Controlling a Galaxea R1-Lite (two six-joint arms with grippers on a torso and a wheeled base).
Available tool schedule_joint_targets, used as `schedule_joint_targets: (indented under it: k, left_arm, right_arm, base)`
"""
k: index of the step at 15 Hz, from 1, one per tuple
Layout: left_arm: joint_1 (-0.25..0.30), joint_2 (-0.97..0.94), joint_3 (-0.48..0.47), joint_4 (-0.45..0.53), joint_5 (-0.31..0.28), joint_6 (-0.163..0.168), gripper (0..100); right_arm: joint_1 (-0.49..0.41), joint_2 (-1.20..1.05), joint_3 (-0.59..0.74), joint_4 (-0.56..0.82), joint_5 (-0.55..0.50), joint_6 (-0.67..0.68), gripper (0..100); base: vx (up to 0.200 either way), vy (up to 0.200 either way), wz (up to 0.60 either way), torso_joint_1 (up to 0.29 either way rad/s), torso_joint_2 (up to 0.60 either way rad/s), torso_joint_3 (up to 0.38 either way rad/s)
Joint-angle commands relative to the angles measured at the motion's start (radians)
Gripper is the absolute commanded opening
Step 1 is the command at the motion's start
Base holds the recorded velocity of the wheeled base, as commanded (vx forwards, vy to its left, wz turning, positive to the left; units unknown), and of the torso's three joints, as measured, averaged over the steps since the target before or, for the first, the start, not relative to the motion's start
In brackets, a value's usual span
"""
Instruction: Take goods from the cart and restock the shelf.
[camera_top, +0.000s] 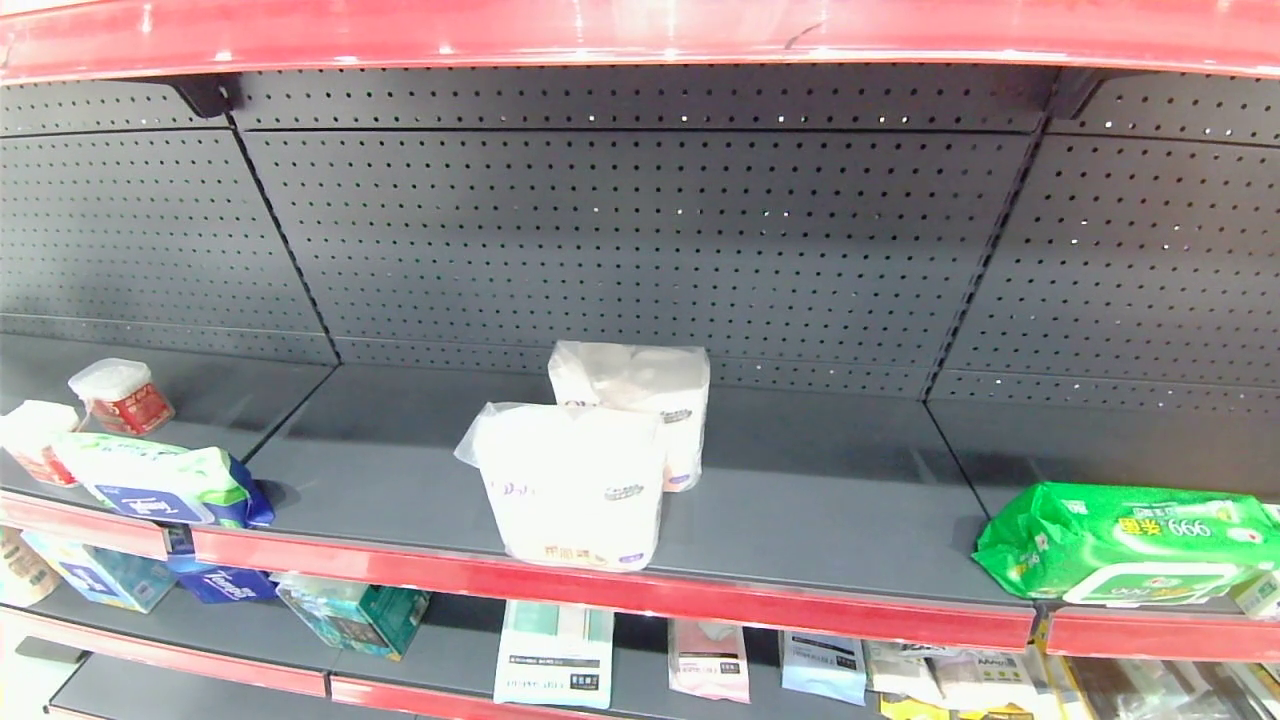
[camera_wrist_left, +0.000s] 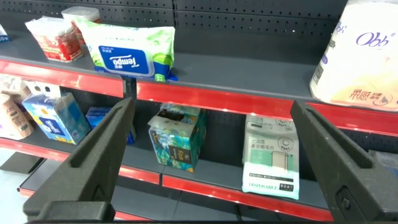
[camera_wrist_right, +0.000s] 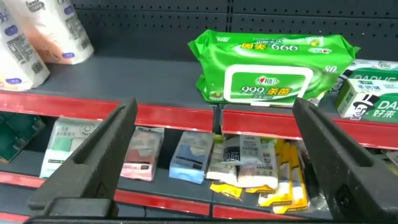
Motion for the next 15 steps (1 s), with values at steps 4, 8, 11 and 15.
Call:
schedule_joint_targets:
  k: [4,8,11,15]
  left_arm:
    - [0.0,0.0,0.0,0.0,0.0,0.0,100]
    - [0.0,0.0,0.0,0.0,0.0,0.0,100]
    - [0.0,0.0,-0.001,0.001,-0.001,0.001,100]
    - [0.007,0.438,-0.572,0.004,0.009,-0.195,100]
  right_arm:
    - [0.001,0.0,0.0,0.0,-0.001,0.001,100]
    - [0.001,0.0,0.0,0.0,-0.001,0.001,100]
    - [0.001,0.0,0.0,0.0,0.001,0.001,100]
    - [0.001,0.0,0.0,0.0,0.001,0.001,100]
  base:
    - [0.0,0.0,-0.6,0.007,0.01,-0.006]
    - [0.0,0.0,-0.6,0.004,0.0,0.006]
    - [0.0,0.0,0.0,0.0,0.0,0.0]
    - [0.0,0.0,0.0,0.0,0.0,0.0]
